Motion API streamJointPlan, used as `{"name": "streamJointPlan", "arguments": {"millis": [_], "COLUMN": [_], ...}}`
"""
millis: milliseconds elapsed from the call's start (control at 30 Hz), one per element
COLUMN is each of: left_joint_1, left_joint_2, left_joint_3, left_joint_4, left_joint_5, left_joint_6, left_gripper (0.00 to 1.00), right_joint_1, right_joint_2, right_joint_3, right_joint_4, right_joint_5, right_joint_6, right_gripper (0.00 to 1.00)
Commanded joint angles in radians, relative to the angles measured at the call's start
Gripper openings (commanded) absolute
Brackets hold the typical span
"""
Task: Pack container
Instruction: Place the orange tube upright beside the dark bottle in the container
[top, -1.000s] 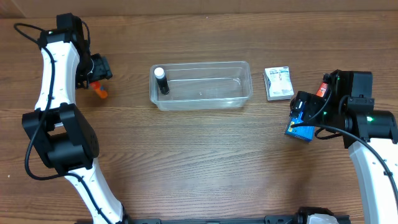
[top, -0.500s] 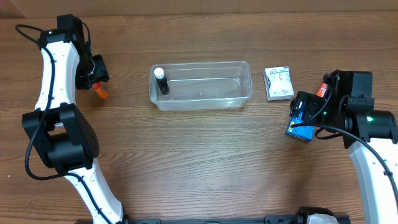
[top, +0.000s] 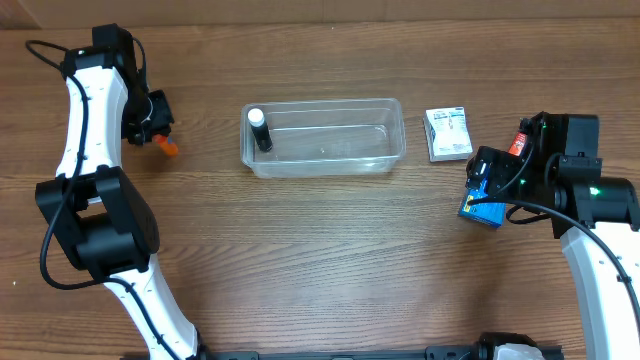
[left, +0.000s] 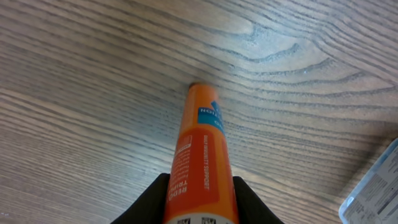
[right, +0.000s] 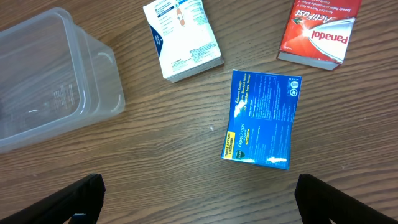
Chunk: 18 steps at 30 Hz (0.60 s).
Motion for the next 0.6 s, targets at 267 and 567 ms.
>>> {"name": "streamJointPlan", "arguments": {"millis": [267, 567], "left_joint_1": [-0.01, -0.253], "left_joint_2": [-0.082, -0.456], "left_joint_3": [0.047, 0.076], "left_joint_4": [-0.103, -0.377], "left_joint_5": [0.009, 0.016], "left_joint_6": [-0.001, -0.044], "left_gripper": [0.09, 0.1], "right_joint_1": [-0.003, -0.004], "right_joint_2": [0.017, 0.017], "right_joint_3": [0.02, 0.02], "right_joint_4": [0.007, 0.006], "right_joint_5": [-0.002, -0.002], "right_joint_6": [0.005, 0.005], "right_gripper": [1.0, 1.0]}}
